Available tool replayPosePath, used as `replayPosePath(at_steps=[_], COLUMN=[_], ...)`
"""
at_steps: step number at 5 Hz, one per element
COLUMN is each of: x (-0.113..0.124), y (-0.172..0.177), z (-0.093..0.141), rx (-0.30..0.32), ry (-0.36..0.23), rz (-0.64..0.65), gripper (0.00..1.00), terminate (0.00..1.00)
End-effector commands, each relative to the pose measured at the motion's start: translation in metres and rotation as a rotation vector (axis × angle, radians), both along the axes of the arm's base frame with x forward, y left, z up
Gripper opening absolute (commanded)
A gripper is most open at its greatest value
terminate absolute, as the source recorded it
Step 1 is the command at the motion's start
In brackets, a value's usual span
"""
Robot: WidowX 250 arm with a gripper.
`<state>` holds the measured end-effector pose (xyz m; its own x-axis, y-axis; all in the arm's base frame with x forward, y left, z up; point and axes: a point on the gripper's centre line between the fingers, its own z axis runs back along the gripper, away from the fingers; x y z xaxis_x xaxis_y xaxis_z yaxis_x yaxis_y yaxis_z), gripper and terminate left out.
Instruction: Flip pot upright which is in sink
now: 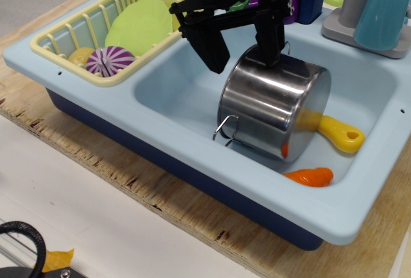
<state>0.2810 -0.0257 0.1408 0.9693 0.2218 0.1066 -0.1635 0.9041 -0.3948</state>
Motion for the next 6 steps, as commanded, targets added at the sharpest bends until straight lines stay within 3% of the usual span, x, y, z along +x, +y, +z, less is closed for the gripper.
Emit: replayPosePath(at_steps=[1,2,3,5,6], x=[0.000,0.002,0.002,0.006,0.005], y=[-0.022,-0.038,-0.055,-0.075,-0.070], z=[0.007,0.010,0.011,0.012,0.023], rx=[-0.035,-0.066,-0.062,-0.054,0.106], ry=[-0.030,-0.030,-0.028,-0.066,-0.135], rz=[-0.002,-0.008,0.001,-0.016,-0.050], gripper=[1.00,1.00,0.00,0.00,0.00], terminate=[0.00,0.00,0.00,0.00,0.00])
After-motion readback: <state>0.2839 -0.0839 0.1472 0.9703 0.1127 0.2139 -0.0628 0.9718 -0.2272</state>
